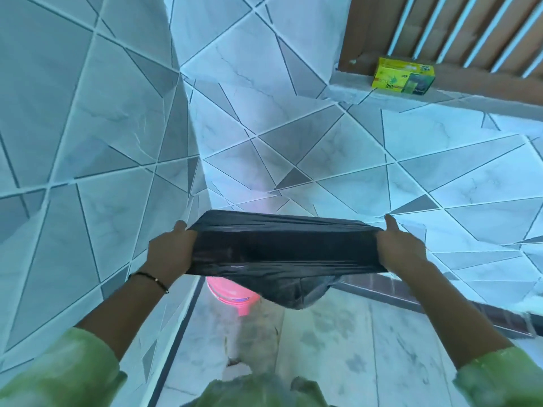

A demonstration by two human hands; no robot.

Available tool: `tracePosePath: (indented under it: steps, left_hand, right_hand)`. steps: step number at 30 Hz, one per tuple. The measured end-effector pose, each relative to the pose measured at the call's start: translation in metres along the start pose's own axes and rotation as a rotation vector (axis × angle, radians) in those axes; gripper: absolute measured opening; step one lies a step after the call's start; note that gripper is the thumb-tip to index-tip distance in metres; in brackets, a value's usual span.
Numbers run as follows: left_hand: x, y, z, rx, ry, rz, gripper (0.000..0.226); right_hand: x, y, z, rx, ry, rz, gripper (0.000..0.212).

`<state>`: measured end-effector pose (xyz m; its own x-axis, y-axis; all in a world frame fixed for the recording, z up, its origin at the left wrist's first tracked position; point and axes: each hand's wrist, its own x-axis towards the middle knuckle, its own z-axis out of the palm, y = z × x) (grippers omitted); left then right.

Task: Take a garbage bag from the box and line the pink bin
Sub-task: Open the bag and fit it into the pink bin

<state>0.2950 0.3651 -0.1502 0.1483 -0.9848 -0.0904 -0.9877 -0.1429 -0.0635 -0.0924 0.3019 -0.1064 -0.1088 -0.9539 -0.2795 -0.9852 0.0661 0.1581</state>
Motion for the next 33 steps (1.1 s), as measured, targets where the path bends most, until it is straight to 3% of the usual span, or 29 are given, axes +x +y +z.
tracePosePath:
  steps: [10, 15, 21, 33]
  left_hand:
    - [0.041, -0.056, 0.008, -0.026, -0.043, 0.059, 0.026]
    - [0.056, -0.062, 0.013, -0.011, -0.081, 0.081, 0.025]
    - [0.066, -0.066, 0.018, 0.019, -0.142, 0.094, 0.029]
    - [0.068, -0.057, 0.075, -0.001, -0.361, 0.129, 0.032]
  right_hand:
    - [0.030, -0.052, 0.000, -0.039, 0.019, -0.038, 0.032]
    - [0.038, -0.065, -0.009, -0.009, -0.045, -0.009, 0.046]
    - [0.051, -0.078, -0.011, -0.038, -0.106, -0.031, 0.034]
    - [0.084, -0.086, 0.048, -0.094, -0.174, -0.017, 0.032]
